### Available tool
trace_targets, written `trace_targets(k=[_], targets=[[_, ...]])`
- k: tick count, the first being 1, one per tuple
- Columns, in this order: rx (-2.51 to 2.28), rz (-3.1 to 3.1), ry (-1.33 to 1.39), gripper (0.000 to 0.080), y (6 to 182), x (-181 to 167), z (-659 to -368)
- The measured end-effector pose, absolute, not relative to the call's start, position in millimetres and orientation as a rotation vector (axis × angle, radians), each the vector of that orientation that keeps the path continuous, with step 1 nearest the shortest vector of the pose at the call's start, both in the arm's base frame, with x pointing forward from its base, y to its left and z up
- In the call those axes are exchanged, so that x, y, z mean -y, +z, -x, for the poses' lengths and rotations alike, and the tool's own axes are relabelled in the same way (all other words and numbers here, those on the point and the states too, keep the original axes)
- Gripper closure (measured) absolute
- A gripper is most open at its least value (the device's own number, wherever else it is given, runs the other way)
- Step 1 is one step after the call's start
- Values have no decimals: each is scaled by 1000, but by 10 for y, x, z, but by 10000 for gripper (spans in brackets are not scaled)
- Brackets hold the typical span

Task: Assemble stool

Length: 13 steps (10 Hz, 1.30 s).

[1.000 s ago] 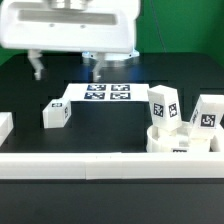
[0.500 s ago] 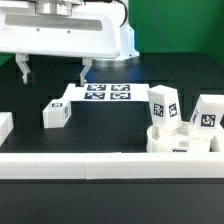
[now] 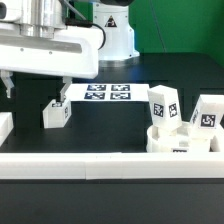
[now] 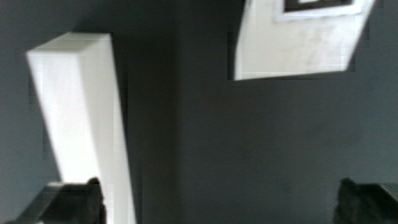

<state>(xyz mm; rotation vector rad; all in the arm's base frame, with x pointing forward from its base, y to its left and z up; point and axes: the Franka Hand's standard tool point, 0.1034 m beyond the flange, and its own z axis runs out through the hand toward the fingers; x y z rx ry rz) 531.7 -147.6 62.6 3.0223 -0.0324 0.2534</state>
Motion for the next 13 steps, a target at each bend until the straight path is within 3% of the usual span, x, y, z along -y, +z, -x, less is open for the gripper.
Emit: trace_targets(k=[2,13], targets=[[50,-3045,210,151,605,1442,-5299],[148,-3036,-990,151,423,1389,-5113]])
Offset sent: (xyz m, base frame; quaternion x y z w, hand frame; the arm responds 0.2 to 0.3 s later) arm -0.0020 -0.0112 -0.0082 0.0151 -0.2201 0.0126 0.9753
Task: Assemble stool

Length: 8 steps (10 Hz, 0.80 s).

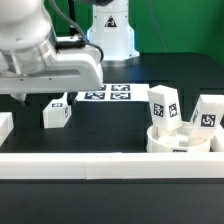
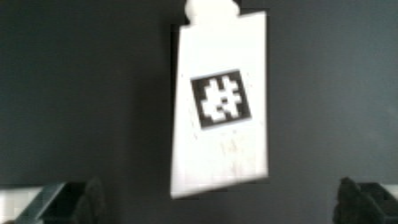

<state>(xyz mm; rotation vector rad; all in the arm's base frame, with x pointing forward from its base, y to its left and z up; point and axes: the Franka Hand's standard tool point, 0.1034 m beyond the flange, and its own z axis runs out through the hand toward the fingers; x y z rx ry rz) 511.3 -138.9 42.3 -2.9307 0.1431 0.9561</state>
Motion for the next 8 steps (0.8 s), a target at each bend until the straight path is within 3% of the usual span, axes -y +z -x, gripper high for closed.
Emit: trace_targets(k=[6,8], targets=[[-178,2654,1532,151,415,1252,-4866],[-164,2693,1482,151,359,1251,-4969]])
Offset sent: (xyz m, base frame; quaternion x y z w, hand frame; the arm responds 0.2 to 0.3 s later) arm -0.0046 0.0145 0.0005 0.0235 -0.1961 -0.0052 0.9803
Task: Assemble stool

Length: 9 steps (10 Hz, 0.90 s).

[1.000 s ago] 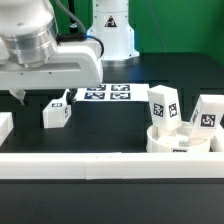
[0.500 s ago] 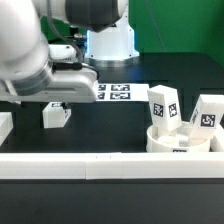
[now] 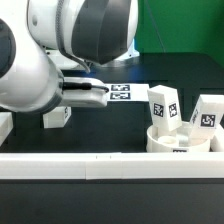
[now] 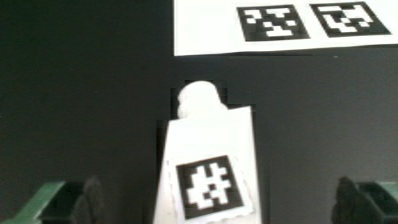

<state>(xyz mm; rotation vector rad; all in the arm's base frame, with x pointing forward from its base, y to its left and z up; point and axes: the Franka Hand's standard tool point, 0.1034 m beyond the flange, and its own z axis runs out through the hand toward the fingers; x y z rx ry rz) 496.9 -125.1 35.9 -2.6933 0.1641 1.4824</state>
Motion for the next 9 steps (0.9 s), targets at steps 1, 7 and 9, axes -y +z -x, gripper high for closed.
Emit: trace_targets(k=[1,7,9], targets=[[-176,2691,1490,151,303,1264,-4944],[-231,2737,1463,151,83,1188,-4927],[-227,2744,1455,396,67,1182,-4937]])
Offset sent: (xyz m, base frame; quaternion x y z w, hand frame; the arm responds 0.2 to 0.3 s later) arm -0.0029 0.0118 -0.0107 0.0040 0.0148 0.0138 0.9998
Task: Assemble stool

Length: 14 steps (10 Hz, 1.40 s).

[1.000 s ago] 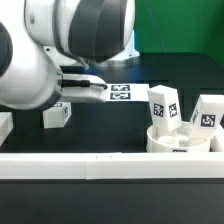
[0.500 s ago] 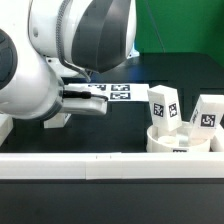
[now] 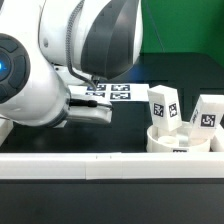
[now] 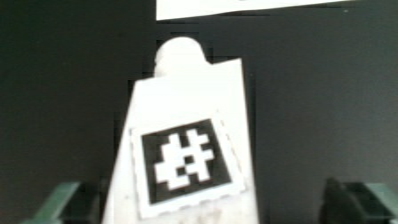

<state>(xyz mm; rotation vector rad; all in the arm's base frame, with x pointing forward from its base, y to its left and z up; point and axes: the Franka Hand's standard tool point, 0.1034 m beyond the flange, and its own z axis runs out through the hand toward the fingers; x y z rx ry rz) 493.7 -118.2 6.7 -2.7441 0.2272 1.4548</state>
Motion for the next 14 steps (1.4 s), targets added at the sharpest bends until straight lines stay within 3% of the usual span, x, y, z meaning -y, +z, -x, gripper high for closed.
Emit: trace_targets(k=[1,2,6,7,10,12,14], targets=[[-226,2745,1456,396,66,1182,-4937],[-227,2744,1456,475,68,1186,-4936],[-227,2749,1450,475,106,1199,-4953],[-232,2743,1453,475,180,1195,-4967],[-319,2752,1475,475,628,932,-5108],[-339,2784,1437,475,760,849,-5203],[-328,2805,1390,475,761,904,-5245]])
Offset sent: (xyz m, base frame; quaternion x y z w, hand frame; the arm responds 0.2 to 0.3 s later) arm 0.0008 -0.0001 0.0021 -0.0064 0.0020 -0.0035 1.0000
